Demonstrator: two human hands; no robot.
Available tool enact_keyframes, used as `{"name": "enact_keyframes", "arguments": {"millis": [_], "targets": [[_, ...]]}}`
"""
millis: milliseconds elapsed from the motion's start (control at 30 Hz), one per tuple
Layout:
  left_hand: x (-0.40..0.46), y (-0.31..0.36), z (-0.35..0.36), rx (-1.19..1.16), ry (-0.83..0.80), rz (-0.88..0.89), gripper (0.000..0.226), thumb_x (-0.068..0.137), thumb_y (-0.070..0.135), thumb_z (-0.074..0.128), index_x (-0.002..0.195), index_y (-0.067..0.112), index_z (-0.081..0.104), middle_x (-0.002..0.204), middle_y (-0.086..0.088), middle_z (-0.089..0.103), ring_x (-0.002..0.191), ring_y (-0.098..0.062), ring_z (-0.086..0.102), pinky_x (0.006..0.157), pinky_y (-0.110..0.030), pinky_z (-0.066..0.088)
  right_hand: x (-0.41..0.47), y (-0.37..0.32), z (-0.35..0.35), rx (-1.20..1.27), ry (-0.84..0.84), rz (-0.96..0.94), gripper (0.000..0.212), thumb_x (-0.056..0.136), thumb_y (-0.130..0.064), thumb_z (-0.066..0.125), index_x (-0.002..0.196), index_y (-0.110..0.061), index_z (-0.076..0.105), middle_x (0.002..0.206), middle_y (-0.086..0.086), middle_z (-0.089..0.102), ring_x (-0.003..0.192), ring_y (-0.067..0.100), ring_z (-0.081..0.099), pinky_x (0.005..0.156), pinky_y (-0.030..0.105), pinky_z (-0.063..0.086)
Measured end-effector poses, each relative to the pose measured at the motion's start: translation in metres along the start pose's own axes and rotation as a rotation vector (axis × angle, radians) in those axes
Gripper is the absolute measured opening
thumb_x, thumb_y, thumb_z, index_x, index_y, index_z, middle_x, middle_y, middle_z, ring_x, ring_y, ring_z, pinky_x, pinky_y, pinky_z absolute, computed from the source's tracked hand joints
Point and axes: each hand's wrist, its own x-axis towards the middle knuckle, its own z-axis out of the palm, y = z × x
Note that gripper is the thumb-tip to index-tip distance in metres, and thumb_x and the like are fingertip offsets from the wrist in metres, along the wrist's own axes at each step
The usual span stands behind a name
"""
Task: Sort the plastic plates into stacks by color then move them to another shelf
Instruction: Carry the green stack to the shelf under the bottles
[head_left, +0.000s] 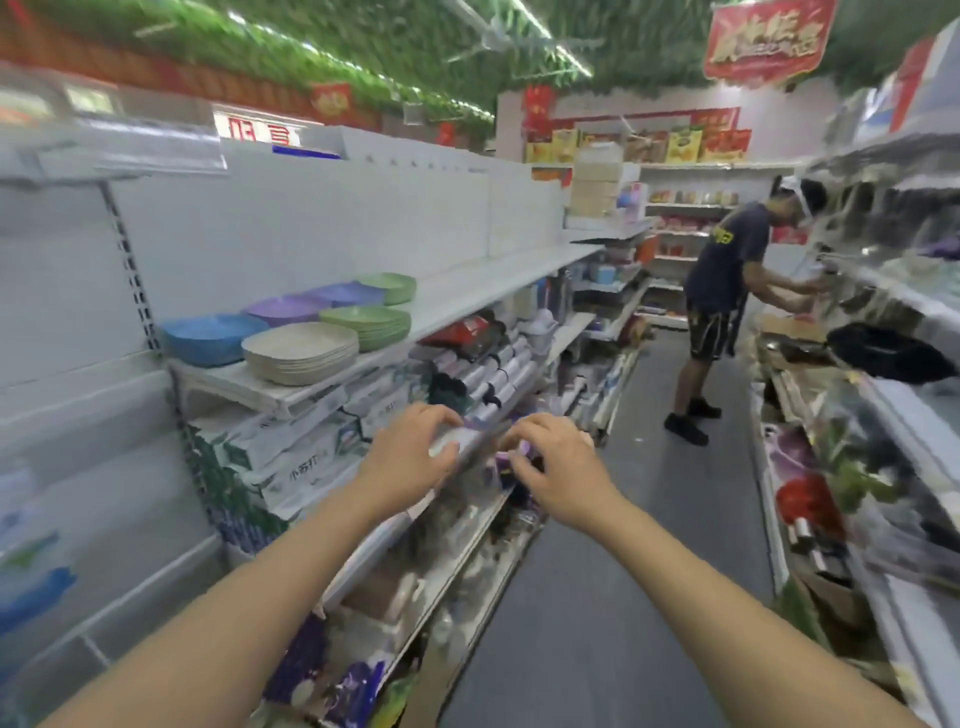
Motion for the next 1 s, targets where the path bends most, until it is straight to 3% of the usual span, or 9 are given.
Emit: {"name": "enact_keyframes", "arguments": {"millis": [267, 400, 567, 667, 733, 800, 867, 933, 1000], "targets": [[0.087, -0.03, -0.054, 0.157, 0.181, -0.108, 0.028, 0.089, 0.032, 0.065, 0.117, 0.028, 0.065, 0.116, 0.005, 0.065, 0.107, -0.016, 0.059, 0.087, -0.032, 0.047, 0.173, -0.017, 0.027, 0.187, -0.038, -0.291, 0.018, 0.098, -0.033, 0.061, 0.112, -0.028, 0.07, 0.114, -0.004, 0.06, 0.111, 0.022, 0.055, 0.093, 0.045, 0.047], [0.133, -0.045, -0.081, 0.241, 0.257, -0.162, 0.035, 0.091, 0.035, 0.061, 0.125, 0.028, 0.062, 0.124, 0.007, 0.063, 0.108, -0.016, 0.06, 0.088, -0.038, 0.051, 0.25, -0.025, 0.042, 0.274, -0.019, -0.377, 0.024, 0.096, -0.041, 0.054, 0.112, -0.03, 0.068, 0.115, -0.005, 0.058, 0.11, 0.02, 0.056, 0.094, 0.05, 0.048], [0.183, -0.079, -0.107, 0.474, 0.237, -0.446, 0.031, 0.093, 0.035, 0.055, 0.122, 0.027, 0.063, 0.121, -0.003, 0.062, 0.114, -0.028, 0.058, 0.093, -0.04, 0.047, 0.335, -0.01, 0.065, 0.278, -0.094, -0.37, 0.024, 0.099, -0.04, 0.056, 0.118, -0.03, 0.066, 0.121, -0.003, 0.055, 0.106, 0.02, 0.058, 0.094, 0.046, 0.049], [0.2, -0.101, -0.111, 0.619, 0.131, -0.628, 0.023, 0.097, 0.032, 0.046, 0.104, 0.019, 0.064, 0.119, -0.007, 0.065, 0.11, -0.032, 0.058, 0.088, -0.038, 0.043, 0.38, 0.004, 0.083, 0.347, -0.21, -0.288, 0.029, 0.098, -0.042, 0.058, 0.122, -0.027, 0.065, 0.125, 0.002, 0.055, 0.106, 0.019, 0.06, 0.096, 0.042, 0.051], [0.208, -0.114, -0.105, 0.664, 0.049, -0.73, 0.024, 0.095, 0.033, 0.045, 0.078, 0.016, 0.05, 0.103, -0.006, 0.064, 0.1, -0.03, 0.056, 0.086, -0.039, 0.042, 0.402, 0.011, 0.101, 0.353, -0.31, -0.279, 0.034, 0.097, -0.043, 0.058, 0.125, -0.025, 0.063, 0.131, 0.004, 0.057, 0.113, 0.019, 0.059, 0.098, 0.04, 0.049], [0.217, -0.123, -0.095, 0.688, 0.003, -0.801, 0.03, 0.094, 0.036, 0.047, 0.069, 0.02, 0.042, 0.087, 0.0, 0.058, 0.091, -0.026, 0.053, 0.087, -0.04, 0.042, 0.42, 0.016, 0.117, 0.389, -0.406, -0.287, 0.036, 0.096, -0.041, 0.061, 0.127, -0.023, 0.063, 0.132, 0.003, 0.057, 0.111, 0.019, 0.06, 0.094, 0.038, 0.05], [0.223, -0.127, -0.085, 0.708, 0.005, -0.838, 0.024, 0.092, 0.038, 0.051, 0.077, 0.02, 0.054, 0.087, 0.003, 0.06, 0.092, -0.025, 0.056, 0.089, -0.04, 0.041, 0.434, 0.017, 0.13, 0.462, -0.512, -0.294, 0.035, 0.095, -0.031, 0.063, 0.129, -0.023, 0.061, 0.122, 0.003, 0.058, 0.09, 0.019, 0.064, 0.076, 0.034, 0.053], [0.229, -0.126, -0.077, 0.722, 0.034, -0.869, 0.026, 0.093, 0.041, 0.053, 0.108, 0.026, 0.067, 0.108, 0.004, 0.067, 0.107, -0.025, 0.059, 0.091, -0.041, 0.037, 0.447, 0.016, 0.139, 0.544, -0.63, -0.295, 0.037, 0.093, -0.018, 0.062, 0.129, -0.023, 0.059, 0.108, 0.0, 0.056, 0.071, 0.021, 0.061, 0.057, 0.03, 0.051], [0.235, -0.121, -0.071, 0.709, 0.059, -0.928, 0.04, 0.094, 0.043, 0.055, 0.132, 0.033, 0.059, 0.13, 0.005, 0.063, 0.123, -0.024, 0.054, 0.099, -0.044, 0.035, 0.458, 0.017, 0.147, 0.561, -0.689, -0.339, 0.037, 0.092, -0.011, 0.057, 0.127, -0.022, 0.06, 0.104, 0.0, 0.056, 0.066, 0.021, 0.061, 0.052, 0.029, 0.053]]}}
